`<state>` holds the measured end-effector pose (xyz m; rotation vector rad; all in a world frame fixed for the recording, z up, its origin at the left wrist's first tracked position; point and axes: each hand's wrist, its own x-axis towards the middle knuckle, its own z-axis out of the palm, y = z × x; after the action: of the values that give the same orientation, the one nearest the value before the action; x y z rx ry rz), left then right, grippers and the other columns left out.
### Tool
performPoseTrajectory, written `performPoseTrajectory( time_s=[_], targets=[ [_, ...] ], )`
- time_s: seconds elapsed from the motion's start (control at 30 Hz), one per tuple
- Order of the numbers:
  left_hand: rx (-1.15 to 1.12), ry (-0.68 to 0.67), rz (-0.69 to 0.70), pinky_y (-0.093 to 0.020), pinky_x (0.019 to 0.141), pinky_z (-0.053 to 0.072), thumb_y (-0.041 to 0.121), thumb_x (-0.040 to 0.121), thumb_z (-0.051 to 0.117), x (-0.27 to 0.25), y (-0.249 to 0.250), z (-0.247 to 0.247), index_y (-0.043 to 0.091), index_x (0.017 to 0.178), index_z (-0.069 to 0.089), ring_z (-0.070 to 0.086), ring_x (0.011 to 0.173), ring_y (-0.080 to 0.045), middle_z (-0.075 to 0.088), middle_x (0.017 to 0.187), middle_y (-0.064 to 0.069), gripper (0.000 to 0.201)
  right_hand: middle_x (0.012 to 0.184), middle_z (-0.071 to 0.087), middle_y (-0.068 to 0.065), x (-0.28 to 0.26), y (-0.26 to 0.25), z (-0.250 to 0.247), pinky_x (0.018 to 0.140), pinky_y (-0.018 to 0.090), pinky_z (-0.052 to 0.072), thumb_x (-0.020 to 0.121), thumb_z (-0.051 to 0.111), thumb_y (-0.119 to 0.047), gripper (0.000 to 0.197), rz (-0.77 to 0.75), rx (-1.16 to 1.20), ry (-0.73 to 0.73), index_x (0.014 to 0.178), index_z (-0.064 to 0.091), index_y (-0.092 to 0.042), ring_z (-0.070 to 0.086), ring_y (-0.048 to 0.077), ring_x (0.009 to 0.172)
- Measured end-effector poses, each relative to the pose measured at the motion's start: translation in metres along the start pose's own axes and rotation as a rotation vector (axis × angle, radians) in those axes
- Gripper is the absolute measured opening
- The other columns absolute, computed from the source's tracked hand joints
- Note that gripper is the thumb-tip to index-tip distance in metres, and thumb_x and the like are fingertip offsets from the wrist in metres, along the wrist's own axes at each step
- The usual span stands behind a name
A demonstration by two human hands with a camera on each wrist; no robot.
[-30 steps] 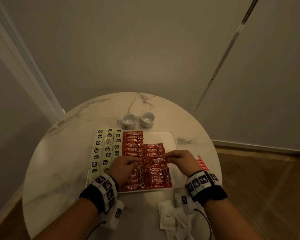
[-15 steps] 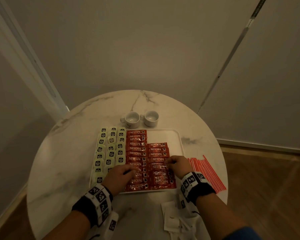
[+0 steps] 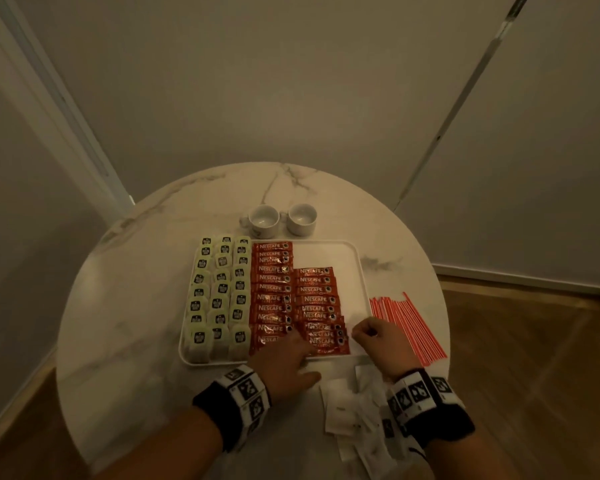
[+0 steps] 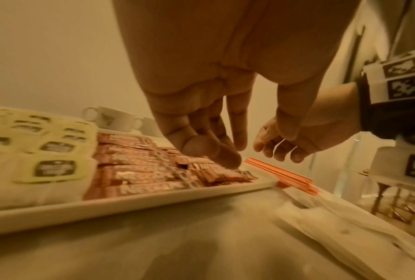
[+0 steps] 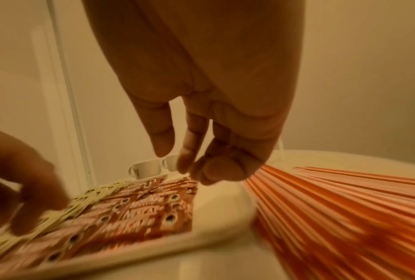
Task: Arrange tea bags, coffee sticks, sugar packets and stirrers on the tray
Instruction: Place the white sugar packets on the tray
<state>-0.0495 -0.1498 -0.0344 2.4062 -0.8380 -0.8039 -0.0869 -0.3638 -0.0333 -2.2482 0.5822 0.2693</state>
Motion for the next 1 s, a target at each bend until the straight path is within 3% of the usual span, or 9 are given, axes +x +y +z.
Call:
performPoseTrajectory(
  time_s=[0.1, 0.2, 0.3, 0.5, 0.67, 0.77, 0.87, 0.93, 1.0],
  targets=[
    [0.039, -0.1, -0.026, -0.034, 0.101, 0.042, 0.067, 0.073, 0.062, 0.003, 0.012, 0.023, 0.03, 0.141, 0.033, 0.045, 0.122, -0.016, 0.035, 0.138, 0.008, 0.082, 0.089, 0.065, -0.001, -0.028, 0.031, 0.001, 0.076, 0.028, 0.048, 0.09, 0.062, -0.026, 0.01, 0.117, -0.045, 0.031, 0.091, 0.065, -0.017, 0.06, 0.012, 0.082],
    [0.08, -0.201, -0.071, -0.038, 0.105, 0.039, 0.076, 0.061, 0.065, 0.001, 0.024, 0.042, 0.029, 0.149, 0.014, 0.041, 0.13, -0.022, 0.018, 0.151, 0.005, 0.112, 0.105, 0.061, 0.003, -0.05, 0.062, 0.011, 0.086, 0.037, 0.05, 0.086, 0.064, -0.035, 0.027, 0.256, -0.112, 0.034, 0.106, 0.059, -0.019, 0.059, 0.018, 0.092],
    [0.154, -0.232, -0.091, -0.042, 0.104, 0.041, 0.075, 0.059, 0.069, -0.001, 0.035, 0.057, 0.029, 0.15, 0.005, 0.04, 0.131, -0.028, 0.006, 0.156, 0.001, 0.12, 0.123, 0.048, 0.008, -0.068, 0.072, 0.021, 0.096, 0.038, 0.044, 0.084, 0.065, -0.042, 0.051, 0.407, -0.177, -0.033, 0.125, 0.044, -0.02, 0.051, 0.026, 0.108],
    [0.195, -0.192, -0.155, -0.042, 0.096, 0.047, 0.037, 0.074, 0.076, 0.003, 0.041, 0.066, 0.02, 0.144, 0.018, 0.049, 0.119, -0.032, 0.007, 0.154, -0.007, 0.093, 0.133, 0.034, 0.009, -0.073, 0.059, 0.056, 0.098, 0.045, 0.047, 0.078, 0.069, -0.023, 0.068, 0.488, -0.058, 0.002, 0.135, 0.033, -0.017, 0.047, 0.031, 0.116],
    [-0.002, -0.185, -0.222, -0.037, 0.091, 0.05, 0.023, 0.073, 0.077, 0.007, 0.024, 0.056, 0.023, 0.134, 0.028, 0.054, 0.11, -0.024, 0.046, 0.131, -0.003, 0.078, 0.129, 0.046, 0.007, -0.058, 0.043, 0.069, 0.091, 0.042, 0.054, 0.075, 0.072, -0.017, 0.065, 0.38, -0.007, 0.013, 0.132, 0.041, -0.015, 0.054, 0.026, 0.111],
    [-0.208, -0.164, -0.273, -0.03, 0.082, 0.05, 0.017, 0.075, 0.074, 0.005, 0.013, 0.041, 0.029, 0.113, 0.041, 0.056, 0.099, -0.016, 0.056, 0.111, 0.003, 0.052, 0.123, 0.055, 0.005, -0.05, 0.032, 0.068, 0.089, 0.035, 0.054, 0.077, 0.066, -0.013, 0.057, 0.32, 0.042, -0.001, 0.13, 0.044, -0.014, 0.058, 0.023, 0.108],
    [-0.297, -0.102, -0.296, -0.023, 0.076, 0.045, 0.019, 0.076, 0.075, 0.002, -0.002, 0.028, 0.027, 0.096, 0.05, 0.053, 0.092, -0.011, 0.055, 0.102, 0.006, 0.033, 0.102, 0.061, -0.002, -0.047, 0.022, 0.064, 0.072, 0.042, 0.06, 0.078, 0.059, -0.007, 0.041, 0.294, 0.138, -0.046, 0.117, 0.052, -0.019, 0.063, 0.023, 0.094],
    [-0.37, -0.053, -0.306, -0.021, 0.07, 0.042, 0.019, 0.076, 0.074, 0.0, -0.01, 0.018, 0.025, 0.085, 0.053, 0.051, 0.082, -0.008, 0.053, 0.091, 0.007, 0.023, 0.093, 0.058, -0.003, -0.048, 0.016, 0.06, 0.062, 0.038, 0.061, 0.08, 0.059, -0.005, 0.031, 0.283, 0.18, -0.074, 0.106, 0.052, -0.021, 0.062, 0.023, 0.088],
    [-0.509, -0.019, -0.326, -0.022, 0.068, 0.044, 0.014, 0.077, 0.072, -0.004, -0.016, 0.011, 0.023, 0.074, 0.053, 0.05, 0.075, -0.008, 0.053, 0.081, 0.006, 0.02, 0.093, 0.059, -0.001, -0.047, 0.013, 0.055, 0.063, 0.037, 0.061, 0.081, 0.062, -0.005, 0.029, 0.257, 0.196, -0.09, 0.105, 0.053, -0.019, 0.063, 0.023, 0.086]
  ],
)
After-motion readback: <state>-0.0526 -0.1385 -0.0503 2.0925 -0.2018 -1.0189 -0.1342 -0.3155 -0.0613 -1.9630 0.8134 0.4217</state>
